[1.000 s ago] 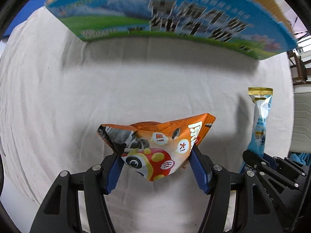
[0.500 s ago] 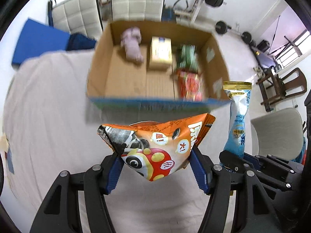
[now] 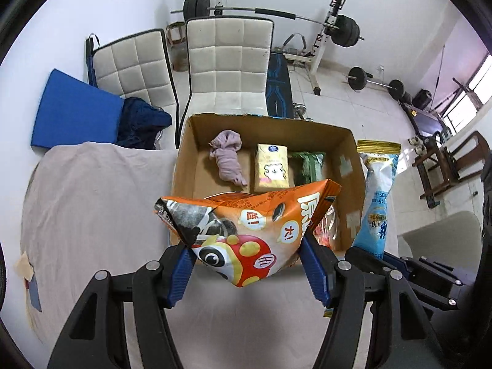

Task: Organize soft objects
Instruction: 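Release panda bag into box with left gripper while right releases blue stick snack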

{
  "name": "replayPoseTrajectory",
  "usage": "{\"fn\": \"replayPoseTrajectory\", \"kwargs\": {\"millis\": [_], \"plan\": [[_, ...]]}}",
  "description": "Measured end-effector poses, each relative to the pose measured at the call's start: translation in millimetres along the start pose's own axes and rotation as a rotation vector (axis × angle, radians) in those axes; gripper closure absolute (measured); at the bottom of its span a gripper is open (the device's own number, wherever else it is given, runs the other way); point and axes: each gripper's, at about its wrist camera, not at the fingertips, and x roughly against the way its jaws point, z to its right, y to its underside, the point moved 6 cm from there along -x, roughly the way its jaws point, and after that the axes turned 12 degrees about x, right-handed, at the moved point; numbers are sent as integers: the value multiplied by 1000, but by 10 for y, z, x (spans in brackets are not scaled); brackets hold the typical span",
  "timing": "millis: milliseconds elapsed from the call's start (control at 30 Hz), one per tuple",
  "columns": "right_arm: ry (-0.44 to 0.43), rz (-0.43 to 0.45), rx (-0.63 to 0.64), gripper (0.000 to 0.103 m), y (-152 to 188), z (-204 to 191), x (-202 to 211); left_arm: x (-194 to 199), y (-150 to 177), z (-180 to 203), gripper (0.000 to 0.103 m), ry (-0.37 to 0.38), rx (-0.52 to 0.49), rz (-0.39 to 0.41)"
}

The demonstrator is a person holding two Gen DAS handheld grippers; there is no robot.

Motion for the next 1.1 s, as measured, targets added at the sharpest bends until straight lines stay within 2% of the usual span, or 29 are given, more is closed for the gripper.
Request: {"fn": "replayPoseTrajectory", "kwargs": {"millis": [233, 367, 667, 833, 1100], "plan": [[-31, -28, -128, 88, -250, 225, -596, -487, -300, -123, 42, -11, 57, -56], [-36, -63, -194, 88, -261, 330, -998, -902, -395, -198, 42, -40, 71, -113], [-9, -139, -247, 88, -313, 556, -1828, -1714, -299, -348, 41, -57, 128, -287], [-16, -175, -261, 88, -305, 598, -2125, -1950, -244, -330, 41, -62, 128, -346], [-55, -225, -271, 86, -222, 600, -2448, -2060, -123, -331, 40, -60, 132, -409]]}}
